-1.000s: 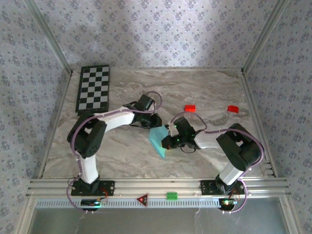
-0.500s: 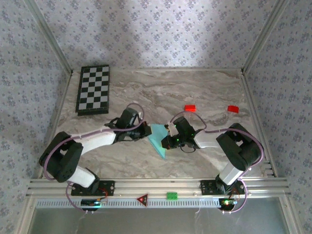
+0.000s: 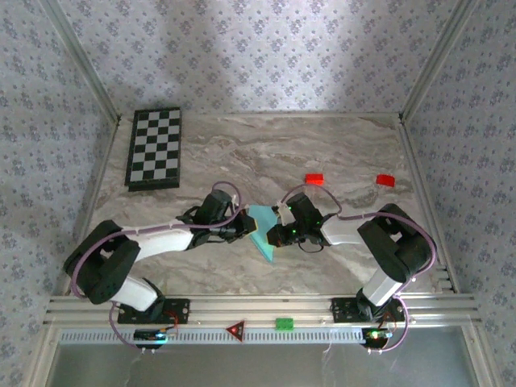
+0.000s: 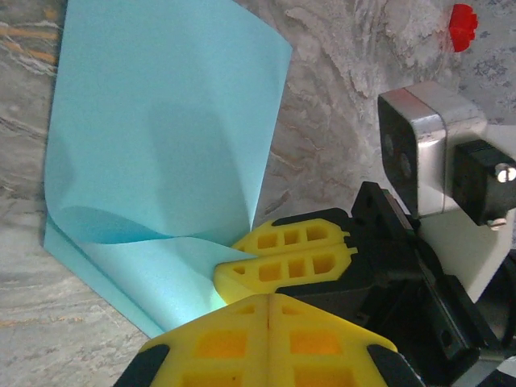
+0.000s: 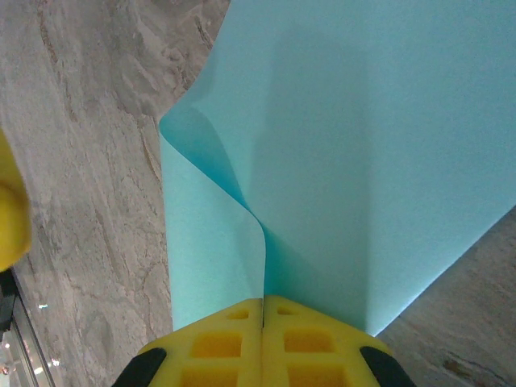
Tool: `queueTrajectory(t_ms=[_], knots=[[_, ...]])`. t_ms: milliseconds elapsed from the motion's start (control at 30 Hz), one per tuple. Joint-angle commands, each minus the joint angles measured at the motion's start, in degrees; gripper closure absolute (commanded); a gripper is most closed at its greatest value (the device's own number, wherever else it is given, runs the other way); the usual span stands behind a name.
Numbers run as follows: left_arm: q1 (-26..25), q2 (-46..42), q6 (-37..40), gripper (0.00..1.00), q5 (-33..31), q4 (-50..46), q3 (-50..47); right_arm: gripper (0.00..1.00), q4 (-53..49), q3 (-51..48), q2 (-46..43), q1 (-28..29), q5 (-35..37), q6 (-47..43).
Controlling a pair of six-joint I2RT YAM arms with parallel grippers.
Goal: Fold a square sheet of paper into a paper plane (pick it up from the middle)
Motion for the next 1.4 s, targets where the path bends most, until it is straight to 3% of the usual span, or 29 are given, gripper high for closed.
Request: queueTrajectory(t_ms=[0,533,833,1133,1367], knots=[[-0.6,1.7,-0.7,1.00,0.3,1.1,1.1,1.00,-4.0,-0.3,0.5,0.0,2.3,-0.7],[-1.5,7.6,2.0,1.00,2.9,-0.2,4.7,1.00,-4.4,-0.7,0.3,0.0,2.5,-0.9],[-1.5,10.5,2.6,1.00,2.0,-1.5,3.4,1.00,-4.4,-0.8,0.4,0.0,2.7,-0.9],[-1.6,11.5,6.7,1.00,-2.6,-11.3,4.2,1.00,-4.5,-0.7,0.6,0.1,2.9,-0.8],[-1.8,9.1,8.1,1.00,-1.8,-11.0,6.5,1.00,-4.7,-0.4,0.8,0.4,2.9,-0.8]])
